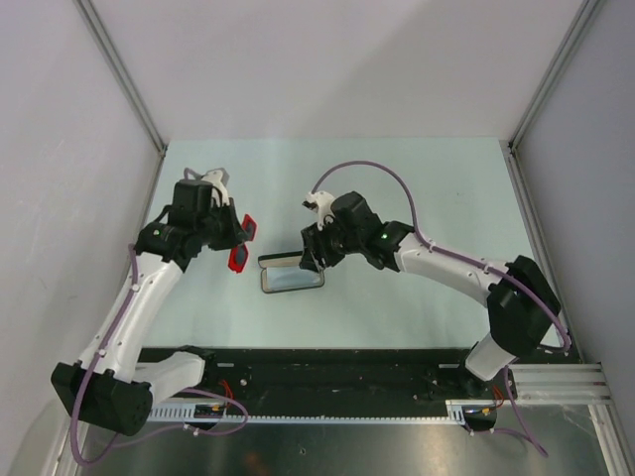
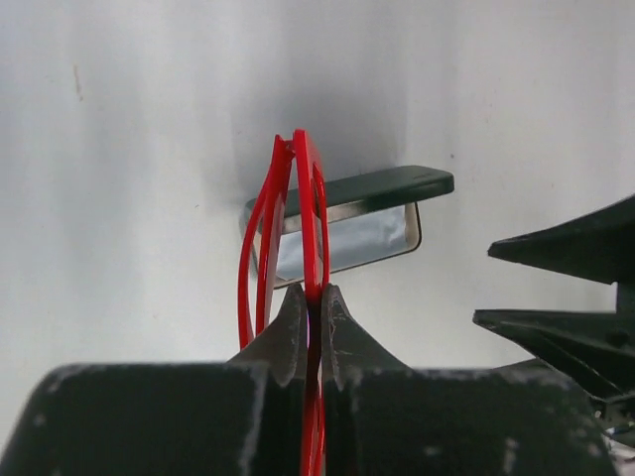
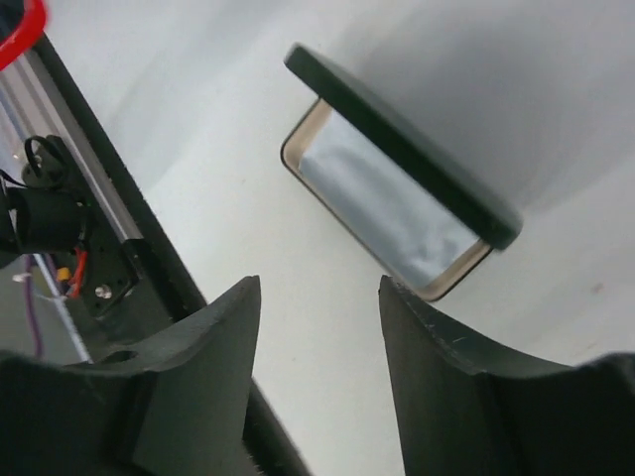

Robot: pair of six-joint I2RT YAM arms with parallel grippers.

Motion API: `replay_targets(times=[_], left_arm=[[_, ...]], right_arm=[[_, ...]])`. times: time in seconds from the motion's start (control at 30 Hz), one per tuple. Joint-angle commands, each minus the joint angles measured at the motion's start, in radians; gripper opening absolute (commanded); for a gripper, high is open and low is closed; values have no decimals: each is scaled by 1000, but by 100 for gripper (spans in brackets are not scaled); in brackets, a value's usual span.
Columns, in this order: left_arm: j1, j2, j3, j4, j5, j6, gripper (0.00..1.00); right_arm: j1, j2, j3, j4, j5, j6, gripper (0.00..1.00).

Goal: Organize the sunglasses
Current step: Rotate the opened sunglasses case at the center of the board.

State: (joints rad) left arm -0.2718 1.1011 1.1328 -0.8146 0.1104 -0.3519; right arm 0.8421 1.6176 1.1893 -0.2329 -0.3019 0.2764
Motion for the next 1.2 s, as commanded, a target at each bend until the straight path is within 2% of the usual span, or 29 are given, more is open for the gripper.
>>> replay_targets(times=[0.0,0.03,0.1,0.23,0.37,0.53,0.6,0.7,0.77,0.87,1.0,1.17], left_arm=[[65,-49,-11,32,-14,-82,0],[69,-47,-14,32,-9,-84,0],[77,-47,-16,35,2,-88,0],[79,-47,-11,48,46,-69,0],[79,-67,-10,61,52,-55,0],[80,-64,-14,61,49,-55,0],[82,-58,-11,64,54,-55,0],[80,-50,-8,66,58,-50,0],[80,-40,-7,69,69,-42,0],[80,-27,-5,84,112,-18,0],[79,-26,-13,104,239,39,1],[77,-53,-34,118,296,87,0]], right_arm=[[5,-18,59,61,17,-273,61],[2,10,70,57,17,-317,65],[2,50,134,15,36,-396,68],[-6,143,265,-89,70,-453,68],[-27,180,300,-112,46,-437,69],[-32,205,311,-155,96,-403,69],[-41,179,309,-187,121,-329,63],[-32,93,180,-110,142,-149,47],[-6,-14,36,-4,171,-64,45],[61,-88,-55,38,233,-11,43],[92,-50,-91,-2,170,47,40],[89,45,-145,21,37,110,35]])
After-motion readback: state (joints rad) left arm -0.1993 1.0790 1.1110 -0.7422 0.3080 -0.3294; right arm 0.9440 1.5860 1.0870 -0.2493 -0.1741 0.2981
